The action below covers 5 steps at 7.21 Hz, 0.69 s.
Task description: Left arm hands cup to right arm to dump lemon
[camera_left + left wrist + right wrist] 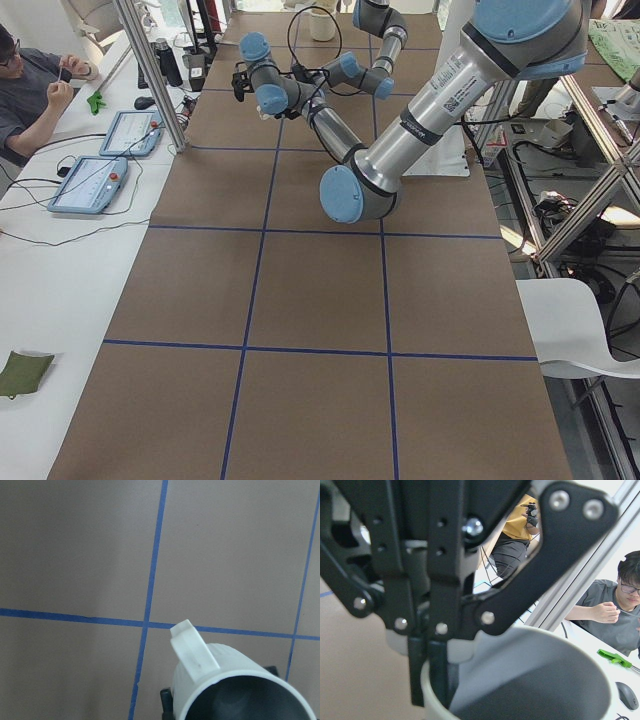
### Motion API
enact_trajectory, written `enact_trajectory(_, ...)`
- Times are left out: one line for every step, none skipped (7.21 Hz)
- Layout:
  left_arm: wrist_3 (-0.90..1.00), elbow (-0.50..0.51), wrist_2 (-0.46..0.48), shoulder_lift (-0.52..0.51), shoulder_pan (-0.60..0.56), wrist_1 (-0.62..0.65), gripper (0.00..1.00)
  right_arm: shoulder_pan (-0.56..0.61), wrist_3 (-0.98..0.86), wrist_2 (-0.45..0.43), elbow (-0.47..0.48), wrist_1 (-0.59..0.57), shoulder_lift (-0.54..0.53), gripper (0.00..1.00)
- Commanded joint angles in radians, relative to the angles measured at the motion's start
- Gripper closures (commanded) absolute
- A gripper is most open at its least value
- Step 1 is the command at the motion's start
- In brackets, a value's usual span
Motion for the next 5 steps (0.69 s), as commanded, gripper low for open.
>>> enact_trajectory(-0.011,0.012,-0.029,-0.007,-0.005,0.002,1.0,0.0,0.001,0.0,0.0,0.001,-0.001,0.0)
enact_trajectory(-0.011,0.012,-0.029,-0.007,-0.007,0.002,1.0,0.0,0.001,0.002,0.001,0.002,-0.001,0.0)
enact_trajectory(-0.011,0.014,-0.029,-0.005,-0.013,0.002,1.0,0.0,0.001,0.002,0.001,0.004,-0.001,0.0)
enact_trajectory(-0.011,0.021,-0.041,-0.007,-0.039,0.002,1.0,0.0,0.001,0.002,0.003,0.007,-0.003,0.0)
enact_trajectory(-0.005,0.05,-0.101,-0.008,-0.086,0.001,1.0,0.0,0.003,0.004,0.003,0.01,-0.007,0.0)
